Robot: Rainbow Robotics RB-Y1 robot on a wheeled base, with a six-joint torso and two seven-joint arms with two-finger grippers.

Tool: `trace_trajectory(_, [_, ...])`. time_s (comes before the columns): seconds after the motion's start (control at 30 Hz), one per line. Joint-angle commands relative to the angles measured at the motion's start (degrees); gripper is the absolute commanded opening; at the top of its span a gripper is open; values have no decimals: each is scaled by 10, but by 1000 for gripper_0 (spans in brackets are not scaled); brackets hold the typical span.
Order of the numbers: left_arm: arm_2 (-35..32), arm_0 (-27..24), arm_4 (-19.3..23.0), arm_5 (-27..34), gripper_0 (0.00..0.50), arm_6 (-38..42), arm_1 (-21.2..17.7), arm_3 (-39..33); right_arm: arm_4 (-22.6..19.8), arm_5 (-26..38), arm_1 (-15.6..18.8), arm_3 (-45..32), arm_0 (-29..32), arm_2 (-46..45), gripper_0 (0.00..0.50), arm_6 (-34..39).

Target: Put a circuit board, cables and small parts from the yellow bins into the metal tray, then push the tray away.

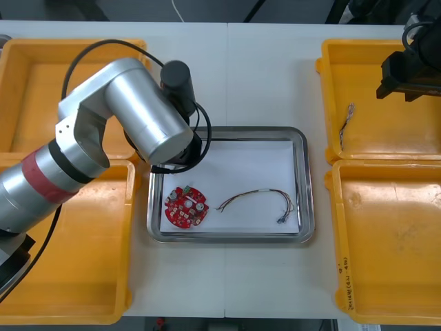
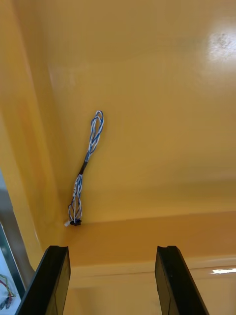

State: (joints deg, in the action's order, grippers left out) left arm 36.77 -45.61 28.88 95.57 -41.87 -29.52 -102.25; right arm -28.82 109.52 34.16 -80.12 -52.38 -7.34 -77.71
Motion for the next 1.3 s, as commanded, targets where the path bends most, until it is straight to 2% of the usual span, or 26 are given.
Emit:
trace_trajectory(0.03, [-90, -15, 46, 65, 500, 50, -22, -66, 9, -28, -16, 23, -39, 5, 500, -1])
trace_trajectory(0.23, [-175, -17, 64, 137, 500, 47, -31, -94, 18, -55, -23, 34, -40, 12, 500, -4])
trace_trajectory(0.53, [-249, -26, 79, 144, 500, 48, -52, -58, 40, -97, -35, 61, -39, 12, 500, 4])
trace_trajectory(0.83, [-292, -92, 74, 141, 500, 47, -57, 86, 64, -151, -52, 91, -39, 13, 500, 15])
trace_trajectory(1.03, [-325, -126, 74, 99, 500, 43, -58, 181, 83, -170, -60, 105, -36, 14, 500, 18])
trace_trajectory(1.3, [-333, -167, 72, 37, 500, 43, -58, 295, 96, -193, -64, 105, -16, 13, 500, 21])
